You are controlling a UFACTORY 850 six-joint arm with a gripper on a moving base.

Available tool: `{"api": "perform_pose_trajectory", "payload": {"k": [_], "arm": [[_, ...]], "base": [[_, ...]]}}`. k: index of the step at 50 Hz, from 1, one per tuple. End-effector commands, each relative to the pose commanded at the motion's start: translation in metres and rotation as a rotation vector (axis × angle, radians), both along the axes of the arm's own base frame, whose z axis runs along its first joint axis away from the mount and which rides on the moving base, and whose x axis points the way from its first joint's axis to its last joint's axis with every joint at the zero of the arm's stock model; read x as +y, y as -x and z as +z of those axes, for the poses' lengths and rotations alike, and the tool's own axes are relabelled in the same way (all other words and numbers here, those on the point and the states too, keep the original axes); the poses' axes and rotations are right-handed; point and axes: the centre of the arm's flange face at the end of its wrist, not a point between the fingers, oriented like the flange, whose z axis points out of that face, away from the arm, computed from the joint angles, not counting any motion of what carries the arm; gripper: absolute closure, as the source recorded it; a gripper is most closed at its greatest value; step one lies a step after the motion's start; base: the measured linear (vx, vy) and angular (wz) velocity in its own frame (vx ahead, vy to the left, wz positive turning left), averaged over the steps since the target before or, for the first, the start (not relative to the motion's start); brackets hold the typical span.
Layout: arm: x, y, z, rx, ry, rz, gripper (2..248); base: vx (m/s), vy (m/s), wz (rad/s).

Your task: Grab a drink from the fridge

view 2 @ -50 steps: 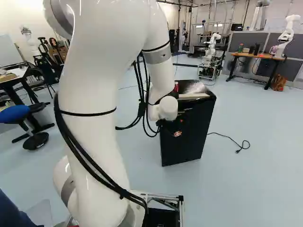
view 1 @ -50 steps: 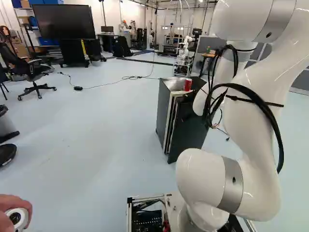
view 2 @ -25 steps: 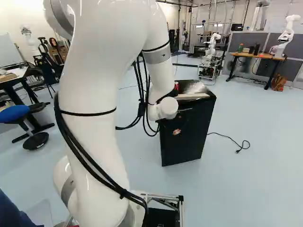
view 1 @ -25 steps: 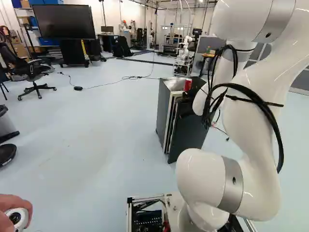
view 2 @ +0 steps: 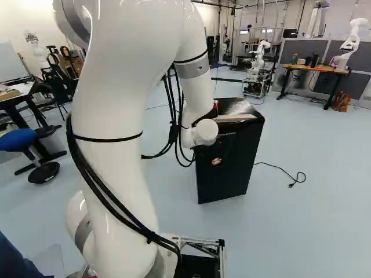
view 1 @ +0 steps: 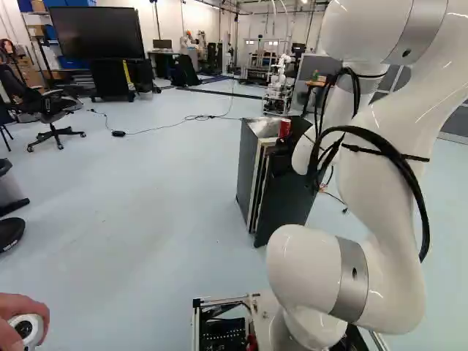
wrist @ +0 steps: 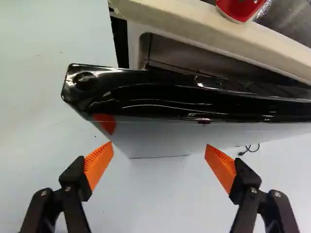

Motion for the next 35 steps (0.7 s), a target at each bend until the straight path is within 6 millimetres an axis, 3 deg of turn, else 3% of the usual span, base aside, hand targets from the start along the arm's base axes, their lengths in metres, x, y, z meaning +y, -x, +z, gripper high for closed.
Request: {"api": "perform_pose_trajectory", "payload": {"k": [35], "arm": [[-0.001, -0.012, -0.001, -0.007, 0.004, 0.010, 3]], "base": [[0.000, 0.000, 0.000]]}}
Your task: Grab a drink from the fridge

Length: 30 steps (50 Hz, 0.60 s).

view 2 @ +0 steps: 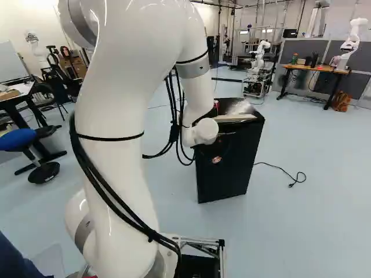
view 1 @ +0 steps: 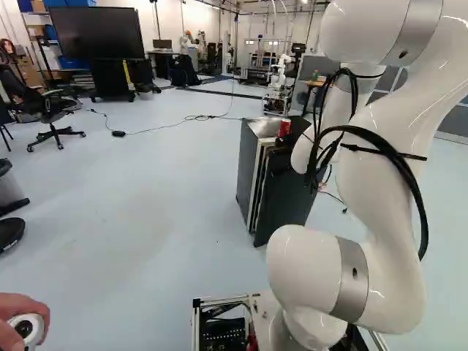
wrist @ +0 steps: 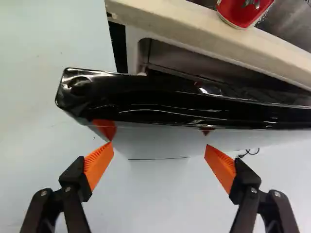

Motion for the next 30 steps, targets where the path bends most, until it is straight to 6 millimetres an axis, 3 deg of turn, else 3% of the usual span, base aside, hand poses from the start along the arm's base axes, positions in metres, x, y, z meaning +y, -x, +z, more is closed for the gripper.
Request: {"api": "perform_pose_trajectory", "payload": {"k": [30], "arm": [[-0.001, -0.013, -0.001, -0.008, 0.004, 0.011, 3]], "base": [[0.000, 0.000, 0.000]]}}
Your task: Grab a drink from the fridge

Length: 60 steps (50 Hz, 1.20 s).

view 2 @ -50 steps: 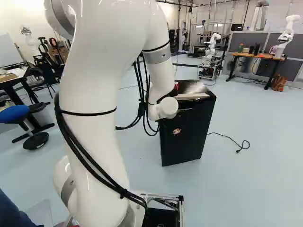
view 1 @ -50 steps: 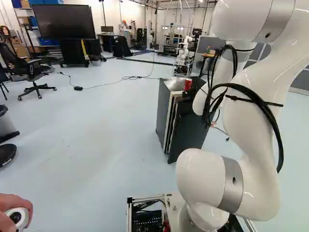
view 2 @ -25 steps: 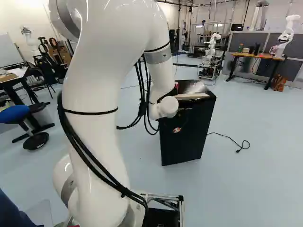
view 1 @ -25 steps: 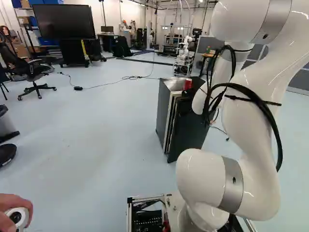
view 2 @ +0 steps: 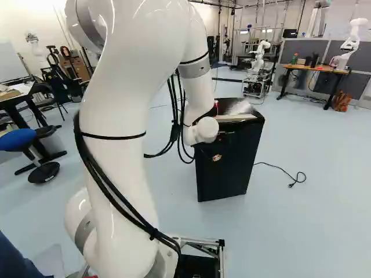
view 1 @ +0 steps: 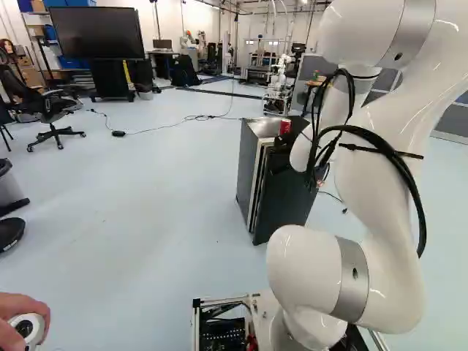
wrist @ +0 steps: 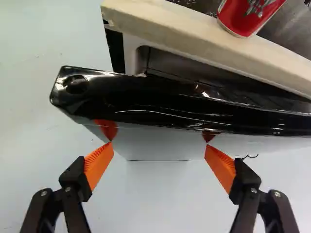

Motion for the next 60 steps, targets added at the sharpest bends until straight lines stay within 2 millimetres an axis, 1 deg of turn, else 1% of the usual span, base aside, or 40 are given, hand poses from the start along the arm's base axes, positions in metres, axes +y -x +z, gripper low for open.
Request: {"api": "perform_pose_trajectory", "payload": {"k": [60], "arm": [[-0.002, -0.027, -0.002, -0.017, 0.008, 0.020, 3]], "base": [[0.000, 0.000, 0.000]]}}
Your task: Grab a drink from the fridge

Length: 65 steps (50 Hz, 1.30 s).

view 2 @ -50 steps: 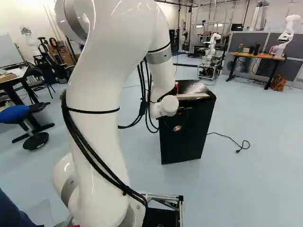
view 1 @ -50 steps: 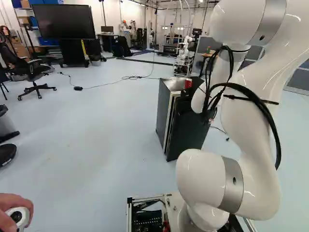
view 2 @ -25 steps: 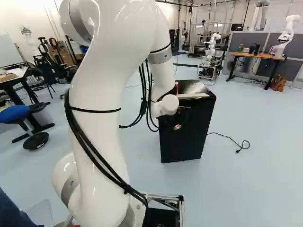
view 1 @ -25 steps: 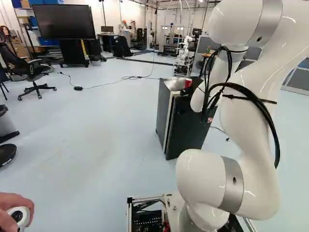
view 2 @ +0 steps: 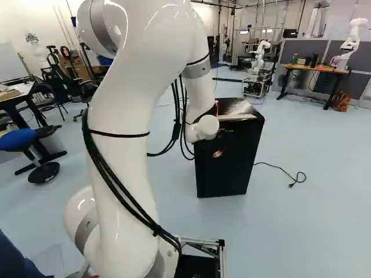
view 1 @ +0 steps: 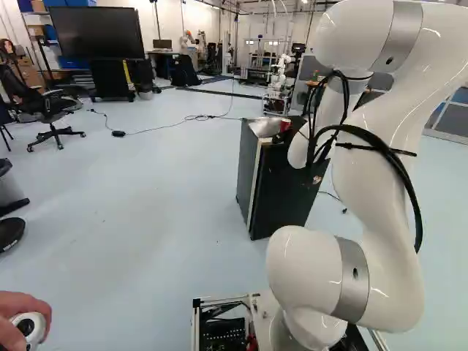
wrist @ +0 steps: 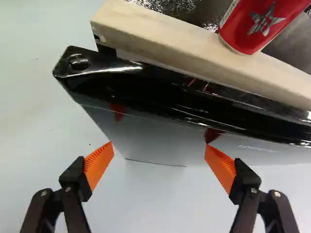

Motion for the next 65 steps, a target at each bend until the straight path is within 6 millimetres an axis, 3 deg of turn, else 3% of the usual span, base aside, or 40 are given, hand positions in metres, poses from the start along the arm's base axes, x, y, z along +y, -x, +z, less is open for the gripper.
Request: {"api": "perform_pose_trajectory", "payload": {"k": [45, 65], "arm": [[-0.001, -0.014, -0.001, -0.010, 0.005, 0.010, 3], [0.006, 0.014, 0.001, 0.011, -0.005, -0.001, 3]], "base": [[0.000, 0.000, 0.000], [0.000, 0.000, 0.000]]}}
